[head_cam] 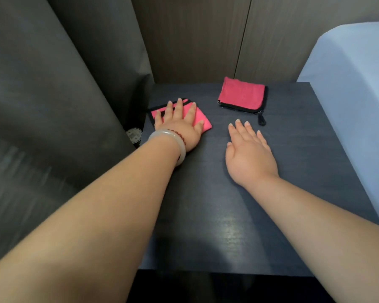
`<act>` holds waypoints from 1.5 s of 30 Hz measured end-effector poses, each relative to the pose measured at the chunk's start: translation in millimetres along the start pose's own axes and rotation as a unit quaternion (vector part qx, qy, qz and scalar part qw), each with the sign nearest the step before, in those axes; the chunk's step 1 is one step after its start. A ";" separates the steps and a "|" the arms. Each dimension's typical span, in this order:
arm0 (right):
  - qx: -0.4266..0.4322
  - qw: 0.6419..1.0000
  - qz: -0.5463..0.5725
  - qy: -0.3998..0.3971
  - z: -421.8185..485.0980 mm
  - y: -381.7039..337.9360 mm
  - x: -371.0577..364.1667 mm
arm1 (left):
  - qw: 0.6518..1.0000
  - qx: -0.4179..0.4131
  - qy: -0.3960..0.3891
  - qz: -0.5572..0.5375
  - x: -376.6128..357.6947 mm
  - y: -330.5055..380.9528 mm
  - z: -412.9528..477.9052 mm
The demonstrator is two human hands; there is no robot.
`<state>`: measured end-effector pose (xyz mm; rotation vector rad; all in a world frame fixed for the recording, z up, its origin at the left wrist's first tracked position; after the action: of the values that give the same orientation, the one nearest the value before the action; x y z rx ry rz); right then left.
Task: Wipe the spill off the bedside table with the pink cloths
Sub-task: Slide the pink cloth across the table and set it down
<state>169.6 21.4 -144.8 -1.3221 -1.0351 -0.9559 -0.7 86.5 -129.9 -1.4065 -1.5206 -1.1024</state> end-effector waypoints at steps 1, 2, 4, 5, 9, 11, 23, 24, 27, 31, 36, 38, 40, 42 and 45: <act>0.002 1.000 0.003 0.004 -0.8 0.2 -0.1 | 1.000 -0.005 0.001 0.000 -2.3 2.4 -7.1; 0.004 1.000 0.004 0.007 -1.1 0.1 -0.6 | 1.000 -0.015 0.005 -0.001 -7.0 4.3 -18.3; 0.006 1.000 0.000 0.009 -1.9 -0.1 -1.8 | 0.999 -0.046 0.026 0.008 -21.7 8.1 -52.5; 0.004 1.000 -0.001 0.010 -1.7 -0.6 -2.2 | 0.997 -0.067 0.036 0.013 -29.9 9.6 -72.2; 0.001 1.000 -0.005 0.012 1.1 -1.4 -1.8 | 0.993 -0.109 0.038 0.017 -34.3 -3.3 -89.4; 0.001 1.000 -0.007 0.007 0.9 -1.7 -2.0 | 0.998 -0.056 0.032 0.000 -21.5 -18.7 -61.7; 0.001 1.000 -0.011 0.001 3.9 -0.5 -1.9 | 0.994 -0.095 0.046 0.021 -44.9 -17.9 -120.3; 0.002 1.000 -0.011 0.000 3.6 -0.3 -1.7 | 0.996 -0.077 0.035 0.011 -40.2 -21.5 -109.9; 0.009 1.000 -0.014 -0.002 2.5 1.0 -0.6 | 1.000 -0.004 -0.003 -0.009 -27.3 -16.9 -86.1; 0.024 0.999 -0.025 -0.017 -0.1 3.4 -0.3 | 0.999 -0.039 0.033 -0.002 -48.4 3.0 -133.8; 0.034 0.998 -0.049 -0.028 -9.0 8.0 1.1 | 0.997 -0.068 0.031 -0.007 -52.8 -10.7 -150.1; 0.032 0.998 -0.052 -0.029 -15.3 10.0 0.7 | 0.999 -0.026 0.003 -0.019 -43.8 -11.1 -132.1; 0.030 0.998 -0.054 -0.030 -21.7 12.4 0.7 | 1.000 -0.007 -0.001 -0.015 -44.5 -4.6 -130.6; 0.031 0.997 -0.058 -0.028 -26.5 14.5 0.6 | 0.999 -0.027 0.020 -0.011 -54.7 3.9 -153.0; 0.031 0.998 -0.056 -0.025 -28.7 15.5 0.4 | 0.995 -0.081 0.061 0.016 -73.6 10.5 -201.5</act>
<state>185.9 -6.6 -148.1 -1.2521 -1.1776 -0.9700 13.2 -127.8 -132.8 -1.4379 -1.3442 -1.2912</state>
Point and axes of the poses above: each hand's wrist, its own z-axis towards the middle knuckle, its own x-axis out of the back of the hand, y = z × x, the point moved 1 cm from there along z, towards the middle knuckle, and after that the axes turned 5 degrees about -x, right-handed, at the moved point
